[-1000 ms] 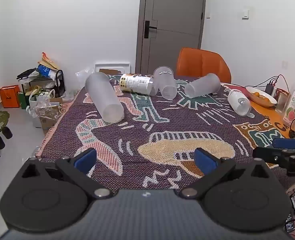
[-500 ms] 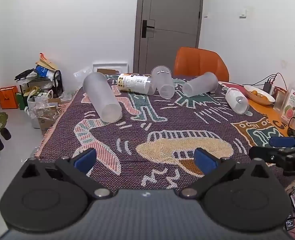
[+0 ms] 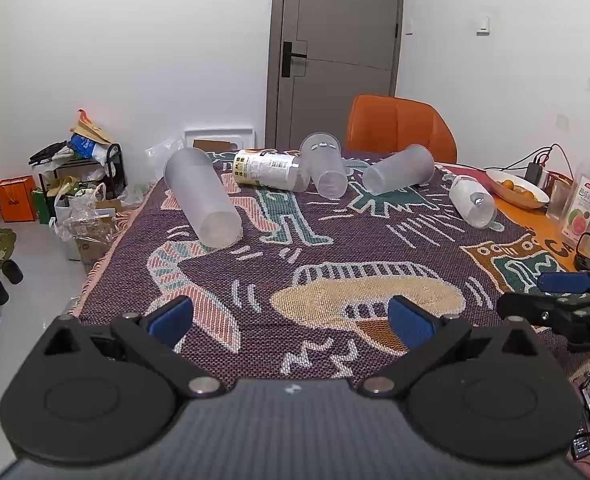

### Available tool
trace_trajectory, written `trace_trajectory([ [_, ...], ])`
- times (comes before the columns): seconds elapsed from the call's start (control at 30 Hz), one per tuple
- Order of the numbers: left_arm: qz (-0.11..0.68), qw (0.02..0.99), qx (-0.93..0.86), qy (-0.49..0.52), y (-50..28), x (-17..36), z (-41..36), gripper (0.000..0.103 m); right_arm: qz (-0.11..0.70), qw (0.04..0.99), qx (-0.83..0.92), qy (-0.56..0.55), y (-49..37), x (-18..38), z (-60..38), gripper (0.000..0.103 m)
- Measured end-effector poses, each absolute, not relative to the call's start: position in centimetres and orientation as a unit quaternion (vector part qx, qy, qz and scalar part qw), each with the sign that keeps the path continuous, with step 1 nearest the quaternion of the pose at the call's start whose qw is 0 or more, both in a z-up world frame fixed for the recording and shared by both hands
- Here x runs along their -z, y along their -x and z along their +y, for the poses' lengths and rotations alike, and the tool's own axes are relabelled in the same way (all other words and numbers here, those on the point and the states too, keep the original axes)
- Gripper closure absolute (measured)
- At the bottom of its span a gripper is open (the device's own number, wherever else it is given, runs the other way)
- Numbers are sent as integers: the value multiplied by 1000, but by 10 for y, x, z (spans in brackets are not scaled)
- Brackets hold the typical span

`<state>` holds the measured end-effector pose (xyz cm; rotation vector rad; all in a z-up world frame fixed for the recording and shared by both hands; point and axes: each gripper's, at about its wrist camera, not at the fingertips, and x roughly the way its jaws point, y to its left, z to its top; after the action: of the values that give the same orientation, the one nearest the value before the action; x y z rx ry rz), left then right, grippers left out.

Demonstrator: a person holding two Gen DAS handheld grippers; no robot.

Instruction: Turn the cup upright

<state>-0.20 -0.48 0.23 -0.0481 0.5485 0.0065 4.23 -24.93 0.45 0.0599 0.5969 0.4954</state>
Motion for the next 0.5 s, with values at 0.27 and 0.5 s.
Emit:
trace_trajectory([
  [0.27,267,963,1,19,4,-5,-7,0,288,926,-243,-28,-41,-7,-249,0],
  [0.5,268,963,1,19,4,-3,-8,0,290,925,-246,-22,-41,-6,-247,0],
])
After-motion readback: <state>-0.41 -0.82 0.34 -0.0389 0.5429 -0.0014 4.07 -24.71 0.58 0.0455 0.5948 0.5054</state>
